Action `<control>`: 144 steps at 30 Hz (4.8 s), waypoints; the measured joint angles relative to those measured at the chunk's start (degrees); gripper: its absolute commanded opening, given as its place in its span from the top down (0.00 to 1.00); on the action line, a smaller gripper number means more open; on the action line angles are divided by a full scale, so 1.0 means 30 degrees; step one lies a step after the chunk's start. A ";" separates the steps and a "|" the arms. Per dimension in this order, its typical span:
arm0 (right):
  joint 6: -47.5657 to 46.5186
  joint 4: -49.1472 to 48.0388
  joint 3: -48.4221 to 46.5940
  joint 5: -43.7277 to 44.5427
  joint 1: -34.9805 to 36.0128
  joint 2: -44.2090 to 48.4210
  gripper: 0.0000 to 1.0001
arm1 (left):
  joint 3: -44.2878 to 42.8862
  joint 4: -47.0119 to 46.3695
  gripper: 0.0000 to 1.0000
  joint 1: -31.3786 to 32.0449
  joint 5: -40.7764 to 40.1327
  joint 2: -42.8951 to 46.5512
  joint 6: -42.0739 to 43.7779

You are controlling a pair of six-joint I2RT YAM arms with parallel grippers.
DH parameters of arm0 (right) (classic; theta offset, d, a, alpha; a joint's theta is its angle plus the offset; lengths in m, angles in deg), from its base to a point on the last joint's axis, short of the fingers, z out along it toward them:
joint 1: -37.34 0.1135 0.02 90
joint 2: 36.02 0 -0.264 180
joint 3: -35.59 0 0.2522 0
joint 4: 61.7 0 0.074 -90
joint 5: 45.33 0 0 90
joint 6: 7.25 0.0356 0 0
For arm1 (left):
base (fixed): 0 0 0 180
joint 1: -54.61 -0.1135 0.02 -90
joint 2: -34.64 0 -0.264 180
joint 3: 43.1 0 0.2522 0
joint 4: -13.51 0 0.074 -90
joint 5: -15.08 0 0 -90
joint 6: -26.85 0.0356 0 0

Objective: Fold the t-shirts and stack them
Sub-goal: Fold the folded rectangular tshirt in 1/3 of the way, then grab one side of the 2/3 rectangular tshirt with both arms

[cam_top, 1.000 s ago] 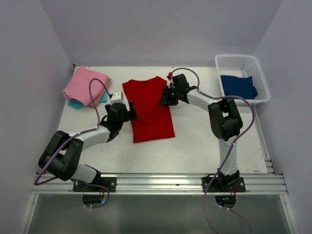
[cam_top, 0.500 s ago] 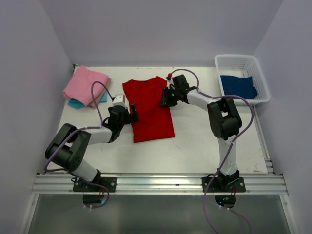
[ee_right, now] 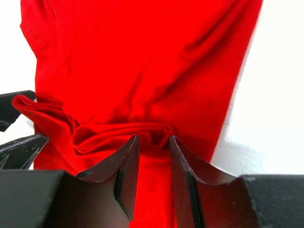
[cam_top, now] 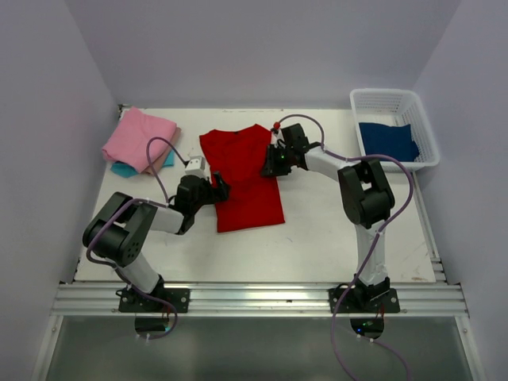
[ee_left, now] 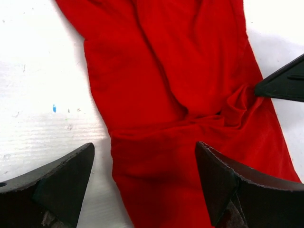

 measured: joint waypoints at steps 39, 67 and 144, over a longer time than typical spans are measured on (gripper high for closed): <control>-0.0335 0.0153 0.0539 -0.0102 -0.0029 0.0430 1.00 | -0.0109 -0.3570 0.47 -0.0648 0.4029 -0.2397 -0.0678; -0.0386 0.0189 0.3009 0.2892 -0.0044 0.4466 1.00 | -0.2149 -0.3541 0.54 -0.0656 0.6054 -0.2339 -0.0707; 0.3628 -0.5472 1.3748 0.1362 0.0423 0.8969 0.67 | 0.3767 -0.1129 0.32 -0.0809 1.1300 0.1763 -0.2091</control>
